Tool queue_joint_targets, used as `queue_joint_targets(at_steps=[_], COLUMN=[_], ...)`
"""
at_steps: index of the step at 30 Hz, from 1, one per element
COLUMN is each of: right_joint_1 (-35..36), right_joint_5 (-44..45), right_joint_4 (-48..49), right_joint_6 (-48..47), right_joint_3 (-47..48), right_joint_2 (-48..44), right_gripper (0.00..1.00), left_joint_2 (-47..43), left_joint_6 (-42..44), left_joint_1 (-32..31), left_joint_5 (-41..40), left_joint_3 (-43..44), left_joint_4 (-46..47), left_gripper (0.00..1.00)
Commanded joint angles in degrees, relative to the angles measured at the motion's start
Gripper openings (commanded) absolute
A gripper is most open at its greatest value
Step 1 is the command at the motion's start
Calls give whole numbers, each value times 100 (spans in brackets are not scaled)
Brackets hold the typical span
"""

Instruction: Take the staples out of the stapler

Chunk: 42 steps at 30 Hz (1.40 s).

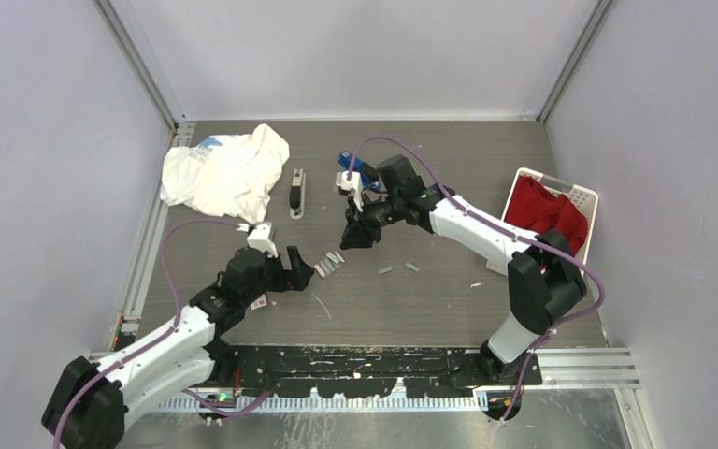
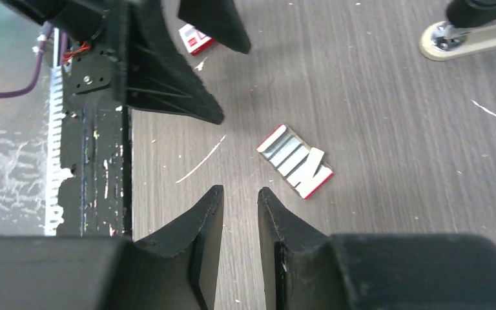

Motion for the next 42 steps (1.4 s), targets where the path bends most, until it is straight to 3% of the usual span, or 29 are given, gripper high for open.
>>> queue_joint_targets(at_steps=[1, 7, 27, 42], right_joint_1=[-98, -241, -242, -237], right_joint_5=[-557, -558, -283, -254], right_joint_4=[-82, -58, -38, -42], right_joint_6=[-433, -529, -1167, -1181], right_joint_3=[-69, -163, -435, -441], right_joint_2=[-361, -444, -444, -409], right_gripper=[32, 32, 32, 32], left_joint_2=[491, 1166, 2990, 3381], left_joint_6=[36, 134, 251, 276], left_joint_1=[204, 329, 363, 367], left_joint_5=[467, 731, 1358, 1554], left_joint_3=[493, 881, 1842, 2004], left_joint_4=[688, 664, 641, 696], left_gripper=[88, 88, 50, 45])
